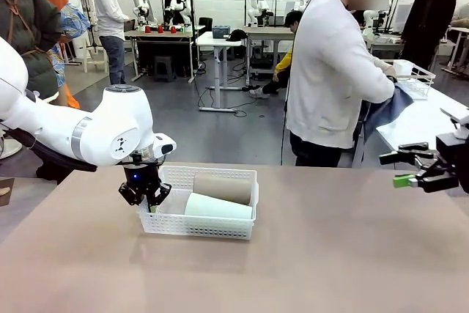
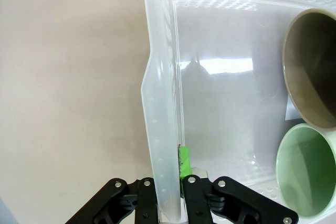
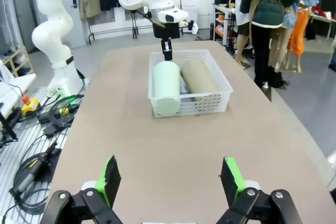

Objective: Clean and organize the cups into the basket.
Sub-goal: Pick up the Reusable plastic cup from the right side of the table and stack it inside the Organizing basket in the center of the table.

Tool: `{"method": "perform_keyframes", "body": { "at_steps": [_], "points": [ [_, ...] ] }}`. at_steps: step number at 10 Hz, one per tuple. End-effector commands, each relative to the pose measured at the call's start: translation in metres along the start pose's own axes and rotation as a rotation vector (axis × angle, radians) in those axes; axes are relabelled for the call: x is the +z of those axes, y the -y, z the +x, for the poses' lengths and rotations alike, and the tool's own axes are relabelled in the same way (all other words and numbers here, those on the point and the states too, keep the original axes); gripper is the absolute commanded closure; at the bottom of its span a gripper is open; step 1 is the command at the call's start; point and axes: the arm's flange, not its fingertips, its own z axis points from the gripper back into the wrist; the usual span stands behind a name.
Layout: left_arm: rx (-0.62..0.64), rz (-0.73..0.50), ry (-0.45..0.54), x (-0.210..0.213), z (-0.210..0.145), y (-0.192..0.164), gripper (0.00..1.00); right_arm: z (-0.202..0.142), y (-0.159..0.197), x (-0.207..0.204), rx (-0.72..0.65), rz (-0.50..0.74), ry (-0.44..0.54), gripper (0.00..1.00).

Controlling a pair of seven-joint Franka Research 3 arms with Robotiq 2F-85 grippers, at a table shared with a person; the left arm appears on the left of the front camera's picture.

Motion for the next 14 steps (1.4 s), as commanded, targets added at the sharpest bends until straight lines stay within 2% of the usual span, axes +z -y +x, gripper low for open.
{"method": "perform_keyframes", "body": {
  "at_steps": [1,4,5,14],
  "points": [
    [-0.002,0.002,-0.003,-0.002,-0.001,0.0,1.0,-0.02,0.0,0.015,-0.008,-0.027,0.088,0.0],
    [-0.002,0.002,-0.003,-0.002,-0.001,0.0,1.0,-0.031,-0.006,0.026,-0.032,-0.086,0.103,0.0],
    [-0.002,0.002,-0.003,-0.002,-0.001,0.0,1.0,-0.03,-0.001,0.026,-0.05,-0.044,0.069,0.0],
    [-0.002,0.002,-0.003,-0.002,-0.001,0.0,1.0,-0.03,-0.001,0.026,-0.05,-0.044,0.069,0.0]
  ]
}}
